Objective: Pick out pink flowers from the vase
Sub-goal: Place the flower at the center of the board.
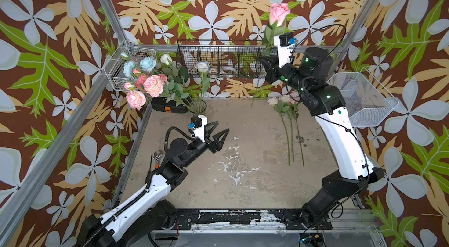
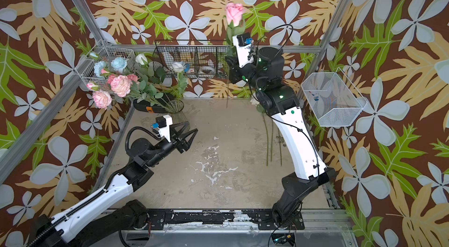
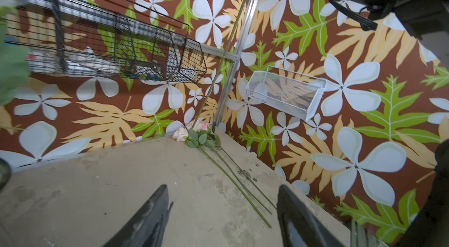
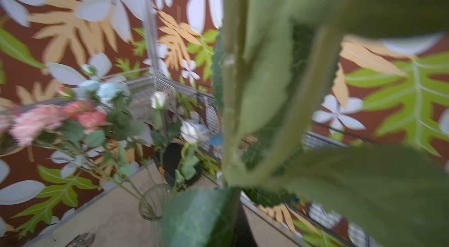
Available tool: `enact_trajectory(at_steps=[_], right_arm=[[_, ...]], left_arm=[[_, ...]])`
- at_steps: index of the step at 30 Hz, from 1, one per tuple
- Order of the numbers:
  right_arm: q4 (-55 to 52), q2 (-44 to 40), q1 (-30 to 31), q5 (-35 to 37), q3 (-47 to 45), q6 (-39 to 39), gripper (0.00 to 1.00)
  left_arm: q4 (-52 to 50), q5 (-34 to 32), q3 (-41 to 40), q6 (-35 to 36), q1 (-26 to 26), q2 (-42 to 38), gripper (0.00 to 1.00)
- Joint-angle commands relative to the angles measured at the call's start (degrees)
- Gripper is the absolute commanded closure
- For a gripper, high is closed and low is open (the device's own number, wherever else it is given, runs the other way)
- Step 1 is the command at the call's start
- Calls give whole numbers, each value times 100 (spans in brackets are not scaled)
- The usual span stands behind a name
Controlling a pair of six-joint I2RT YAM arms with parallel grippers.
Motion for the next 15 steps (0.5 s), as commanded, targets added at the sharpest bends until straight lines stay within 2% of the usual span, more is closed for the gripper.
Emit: enact_trajectory(at_steps=[1,4,7,10,15], right_arm=[[-2039,245,-701,983,97,95,100],[-2608,488,-1401,1519,-277,116,100],[-2647,511,-1982,1637,-981,169,100],[-2933,816,-2230,1988,-1029,152,100],[-3432,1514,-2266,2514,-699,143,100]], left_arm=[[141,306,135,192,-187,298,29],[164,465,108,103,-233,546,29],[191,574,35,39,-247,665,29],[192,567,-77,40,-255,663,29],[121,535,-246,87,-255,622,29]])
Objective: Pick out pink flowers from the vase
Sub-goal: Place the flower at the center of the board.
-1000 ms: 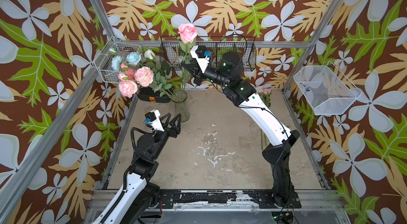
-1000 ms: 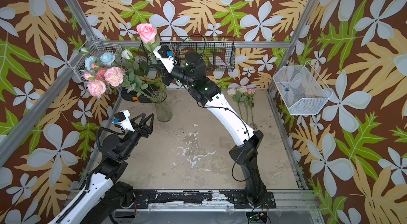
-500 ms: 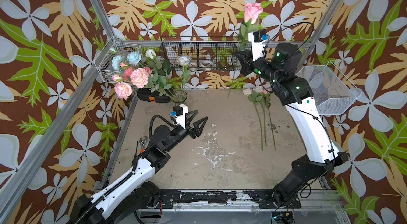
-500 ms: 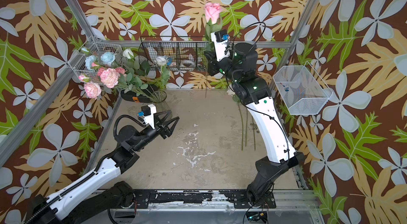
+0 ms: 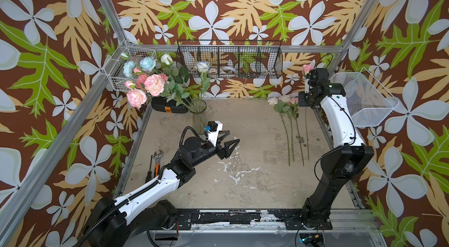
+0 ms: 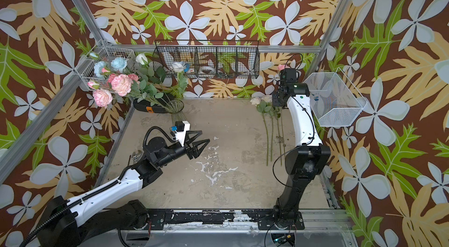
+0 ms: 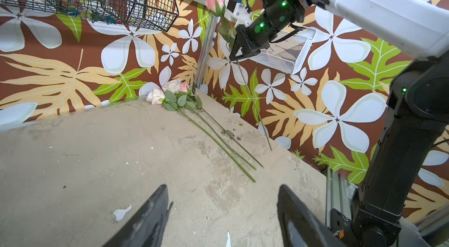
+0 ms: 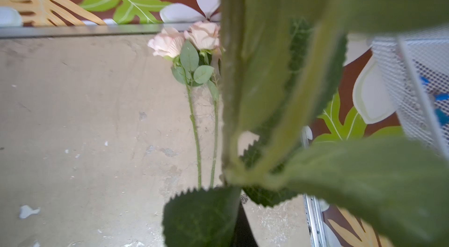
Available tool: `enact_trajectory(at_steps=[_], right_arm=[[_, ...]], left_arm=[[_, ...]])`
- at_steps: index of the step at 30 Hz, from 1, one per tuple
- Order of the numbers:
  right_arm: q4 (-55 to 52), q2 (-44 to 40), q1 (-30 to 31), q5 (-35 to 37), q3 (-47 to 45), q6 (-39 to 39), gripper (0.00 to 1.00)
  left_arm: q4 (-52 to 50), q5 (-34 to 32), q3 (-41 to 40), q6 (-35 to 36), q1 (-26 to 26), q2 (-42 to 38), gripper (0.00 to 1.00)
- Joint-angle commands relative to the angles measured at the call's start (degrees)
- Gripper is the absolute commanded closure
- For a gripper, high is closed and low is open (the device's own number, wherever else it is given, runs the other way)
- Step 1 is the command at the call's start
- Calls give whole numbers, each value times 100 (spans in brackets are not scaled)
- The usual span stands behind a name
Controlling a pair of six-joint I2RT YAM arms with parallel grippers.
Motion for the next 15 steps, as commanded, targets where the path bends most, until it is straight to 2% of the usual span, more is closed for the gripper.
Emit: enact_trajectory(at_steps=[1,8,15], right_arm=[[-568,370,-17,576,228,23,100],[-646,1310,-296,550,796,-25,100],[-521,2379,-611,149,1377,-229,100]], left_arm=[[106,43,-98,0,-4,-39,28],[254,-27,-438,-66,-4,-63,29],[294,-121,-567,10,-5,-74,28]])
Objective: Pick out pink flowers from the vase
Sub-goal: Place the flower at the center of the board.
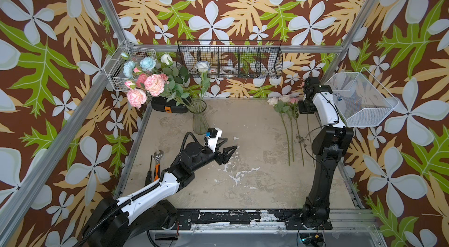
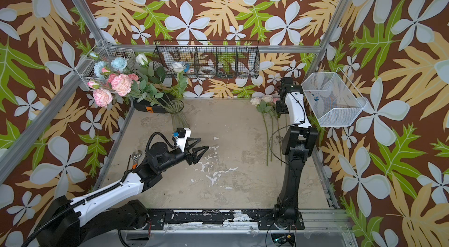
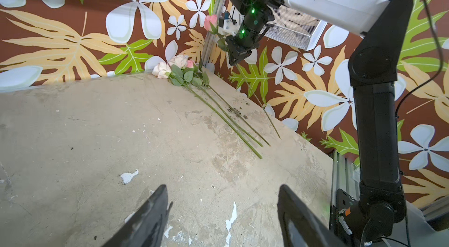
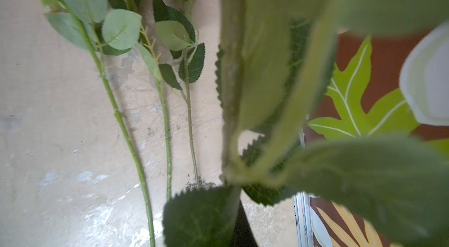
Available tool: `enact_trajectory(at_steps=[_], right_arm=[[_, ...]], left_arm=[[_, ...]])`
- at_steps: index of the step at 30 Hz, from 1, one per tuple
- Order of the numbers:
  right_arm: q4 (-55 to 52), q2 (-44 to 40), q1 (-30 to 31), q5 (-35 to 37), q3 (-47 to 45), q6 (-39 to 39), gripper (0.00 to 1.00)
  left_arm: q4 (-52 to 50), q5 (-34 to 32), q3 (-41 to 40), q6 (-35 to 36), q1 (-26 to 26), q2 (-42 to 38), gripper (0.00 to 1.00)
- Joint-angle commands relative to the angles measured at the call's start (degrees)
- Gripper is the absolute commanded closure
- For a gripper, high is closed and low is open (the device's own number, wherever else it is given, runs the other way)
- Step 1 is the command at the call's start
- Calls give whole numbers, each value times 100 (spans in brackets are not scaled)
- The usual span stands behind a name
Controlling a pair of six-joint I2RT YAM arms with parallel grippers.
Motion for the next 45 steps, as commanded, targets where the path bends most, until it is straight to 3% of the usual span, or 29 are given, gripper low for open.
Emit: enact_trajectory(at_steps=[1,6,19,25,28,34,37,41,45], right_arm=[[3,330,-42,-357,272,-139,100],[136,947,-47,-795,690,-191,100],[627,1882,-42,-1105,1148,-204,100],[721,1652,-46,-1162,1112,-149,79],[776,1319,-44,-1312,1093,-43,67],[778,386,-36,-1613,1079,222,60],[979,-338,-31,-1821,754,373,56],[2040,-1764,275,-2369,-665,580,56],[4244,-3384,1002,-3102,-2826,904,56]], left_arm=[[248,-58,-14,15,-2,-13,28],[273,-151,-65,18,-2,-14,28],[310,-234,-184,-27,-2,-47,28],[325,-243,-146,-44,-2,-6,28],[406,-285,-144,-58,-2,33,28],[374,-470,-8,-54,-2,32,28],[337,-993,-69,-121,7,-183,27],[440,-1861,-311,-179,130,-580,27],[605,-2201,-362,-457,769,-812,27]])
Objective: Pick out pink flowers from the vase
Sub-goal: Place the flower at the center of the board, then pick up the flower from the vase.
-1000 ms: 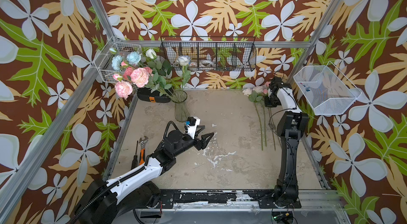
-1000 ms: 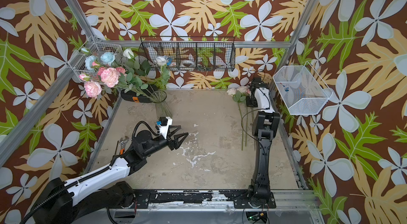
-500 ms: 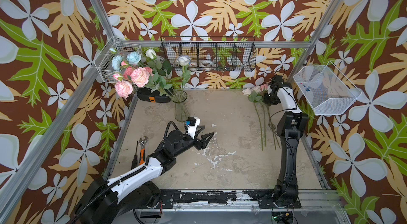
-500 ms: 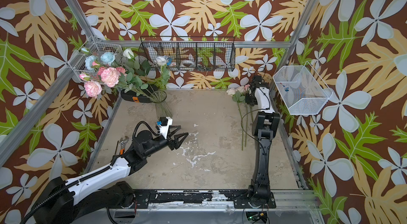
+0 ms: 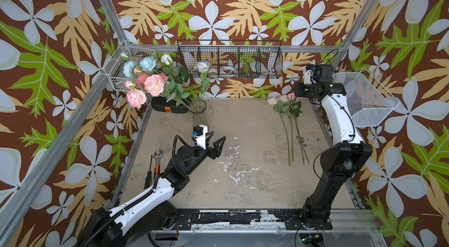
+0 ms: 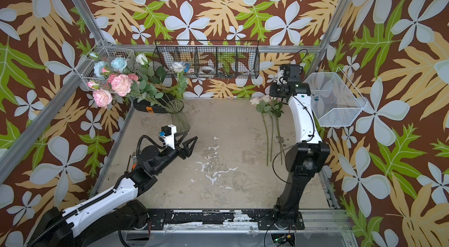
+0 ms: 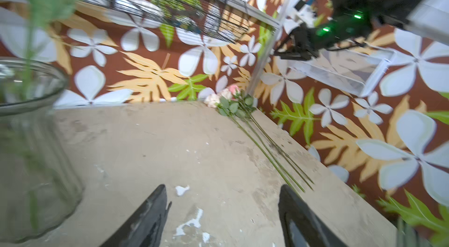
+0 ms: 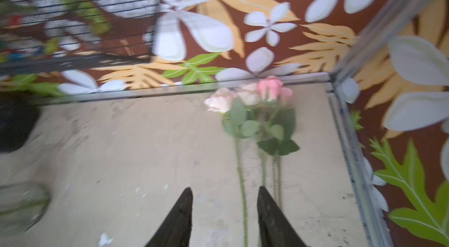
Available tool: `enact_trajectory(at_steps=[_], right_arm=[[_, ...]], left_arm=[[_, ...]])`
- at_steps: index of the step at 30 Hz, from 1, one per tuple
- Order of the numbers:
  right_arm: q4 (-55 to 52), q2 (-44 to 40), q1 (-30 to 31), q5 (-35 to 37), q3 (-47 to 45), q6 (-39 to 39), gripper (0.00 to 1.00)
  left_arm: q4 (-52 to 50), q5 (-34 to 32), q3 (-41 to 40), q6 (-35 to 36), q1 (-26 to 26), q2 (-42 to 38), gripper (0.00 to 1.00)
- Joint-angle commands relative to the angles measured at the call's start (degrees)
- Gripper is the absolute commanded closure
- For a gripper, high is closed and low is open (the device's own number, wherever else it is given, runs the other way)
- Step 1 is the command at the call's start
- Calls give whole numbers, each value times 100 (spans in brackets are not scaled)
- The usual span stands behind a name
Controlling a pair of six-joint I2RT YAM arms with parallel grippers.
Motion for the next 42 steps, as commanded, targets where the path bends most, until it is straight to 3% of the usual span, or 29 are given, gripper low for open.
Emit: enact_trajectory(at_steps=[1,6,9,14,23,28,34,42], right_arm=[[2317,-950,506,-896,-1416,519,56],[4903,-2255,1545,-794,-3784,1038,54],[5640,-2621,1895,-608,-4605,1142,54],[6466,-3125,1944,-242,-5573,1301,54],[6517,-3414,1945,-221,-5830,1141,54],[6268,-3553,1945,15,-5747,843,54],[6280,-3622,1943,-35,-5789,799,54],[6229,-3631,1944,-35,-5755,779,54]], left_arm=[[341,-757,9,-187,357,-139,27],[719,-1691,-11,2,889,-356,28],[1037,-1673,-2,80,1214,-349,30],[1772,-1311,-54,348,1791,-81,30],[3184,-765,234,997,2108,1057,25],[3256,-730,645,1231,2123,1530,27],[3336,-671,1007,1474,2142,1895,37],[3284,-779,1049,1625,2234,2023,61]])
